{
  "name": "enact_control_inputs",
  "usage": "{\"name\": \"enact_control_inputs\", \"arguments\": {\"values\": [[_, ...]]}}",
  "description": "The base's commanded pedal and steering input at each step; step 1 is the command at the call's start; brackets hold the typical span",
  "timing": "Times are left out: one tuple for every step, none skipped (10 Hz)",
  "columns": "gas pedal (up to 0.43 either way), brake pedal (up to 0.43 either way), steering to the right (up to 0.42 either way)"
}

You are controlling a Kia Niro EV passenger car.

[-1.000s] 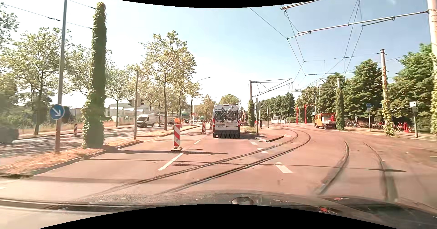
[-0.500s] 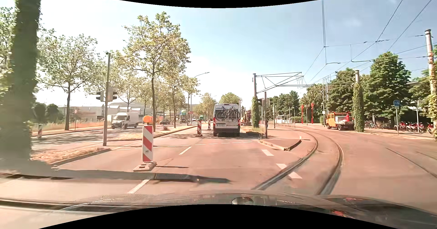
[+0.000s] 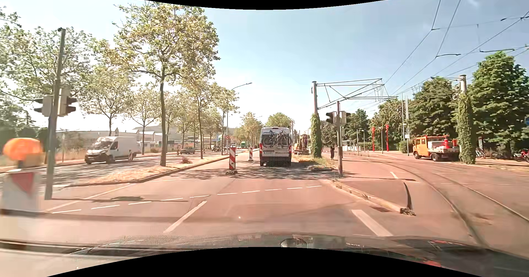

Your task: Follow the waypoints while adhering to traffic rules and regulations

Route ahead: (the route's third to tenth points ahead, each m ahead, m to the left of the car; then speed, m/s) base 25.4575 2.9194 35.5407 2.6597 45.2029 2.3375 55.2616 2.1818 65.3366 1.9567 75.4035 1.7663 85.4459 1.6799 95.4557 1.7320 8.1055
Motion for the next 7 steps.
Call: {"name": "enact_control_inputs", "arguments": {"values": [[0.138,0.0,-0.004],[0.138,0.0,-0.001],[0.138,0.0,0.0],[0.138,0.0,0.0],[0.138,0.0,0.005],[0.138,0.0,0.006],[0.138,0.0,0.006]]}}
